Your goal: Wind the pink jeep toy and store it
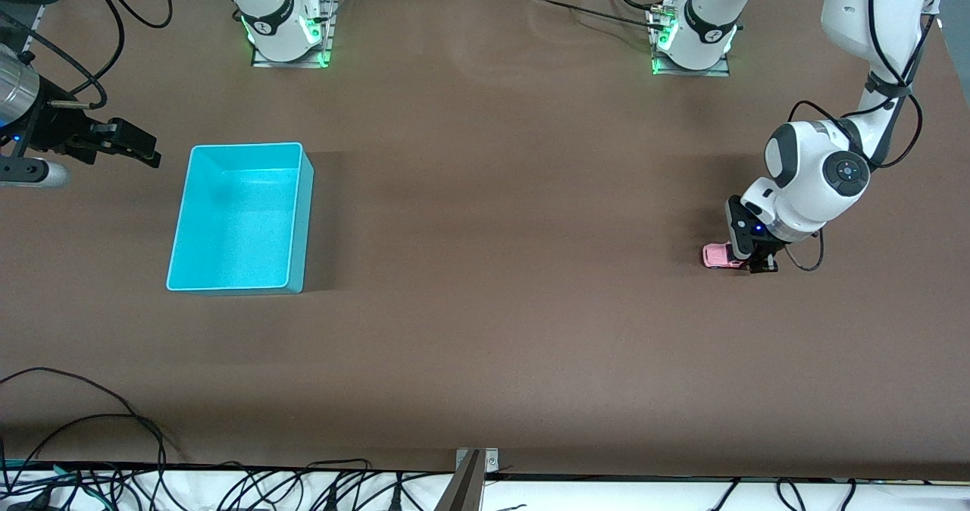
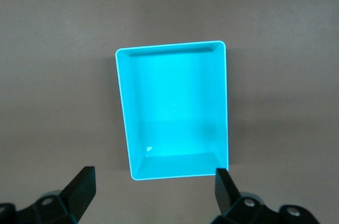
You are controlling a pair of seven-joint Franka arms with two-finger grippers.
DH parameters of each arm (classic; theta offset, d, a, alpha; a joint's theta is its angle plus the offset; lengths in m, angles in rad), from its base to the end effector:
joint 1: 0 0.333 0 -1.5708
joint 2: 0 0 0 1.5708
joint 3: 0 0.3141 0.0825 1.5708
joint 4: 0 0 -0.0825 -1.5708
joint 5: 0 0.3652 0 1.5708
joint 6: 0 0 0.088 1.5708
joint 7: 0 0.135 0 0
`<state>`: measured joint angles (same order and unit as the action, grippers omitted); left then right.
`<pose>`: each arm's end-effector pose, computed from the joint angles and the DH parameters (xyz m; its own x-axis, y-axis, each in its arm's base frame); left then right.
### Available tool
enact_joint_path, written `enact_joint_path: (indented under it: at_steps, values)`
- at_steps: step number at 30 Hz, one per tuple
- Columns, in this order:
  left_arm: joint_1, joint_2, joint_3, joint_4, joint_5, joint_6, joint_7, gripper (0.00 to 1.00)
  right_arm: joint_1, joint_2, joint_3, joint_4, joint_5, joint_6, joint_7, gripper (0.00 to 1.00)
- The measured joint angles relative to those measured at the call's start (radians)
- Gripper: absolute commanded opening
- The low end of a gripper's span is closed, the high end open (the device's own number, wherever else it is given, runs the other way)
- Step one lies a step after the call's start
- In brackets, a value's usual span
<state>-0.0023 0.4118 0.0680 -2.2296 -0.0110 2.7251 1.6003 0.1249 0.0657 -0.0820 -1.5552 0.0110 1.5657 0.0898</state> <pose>0.5467 0.0373 0.1803 0.0402 -0.9989 -0.0244 -0.9957 -0.0381 -0.0840 0.5516 0.0265 0.5656 0.9974 -0.0470 -0.0552 -0.0471 -0.9989 -0.0007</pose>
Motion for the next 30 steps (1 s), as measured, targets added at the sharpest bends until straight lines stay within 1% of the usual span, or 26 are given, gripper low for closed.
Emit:
enact_joint_path:
  at_steps: [1,2,6,30]
  values:
    - [0.0,0.0,0.0,0.0,0.0,0.0,0.0,0.11,0.0,0.0,0.0,0.0,0.0,0.0,0.0,1.0]
    - [-0.001,0.0,0.0,0.0,0.0,0.0,0.0,0.09,0.0,0.0,0.0,0.0,0.0,0.0,0.0,1.0]
    - [-0.001,0.0,0.0,0.0,0.0,0.0,0.0,0.06,0.0,0.0,0.0,0.0,0.0,0.0,0.0,1.0]
    - [0.004,0.002,0.0,0.002,0.0,0.0,0.006,0.02,0.0,0.0,0.0,0.0,0.0,0.0,0.0,1.0]
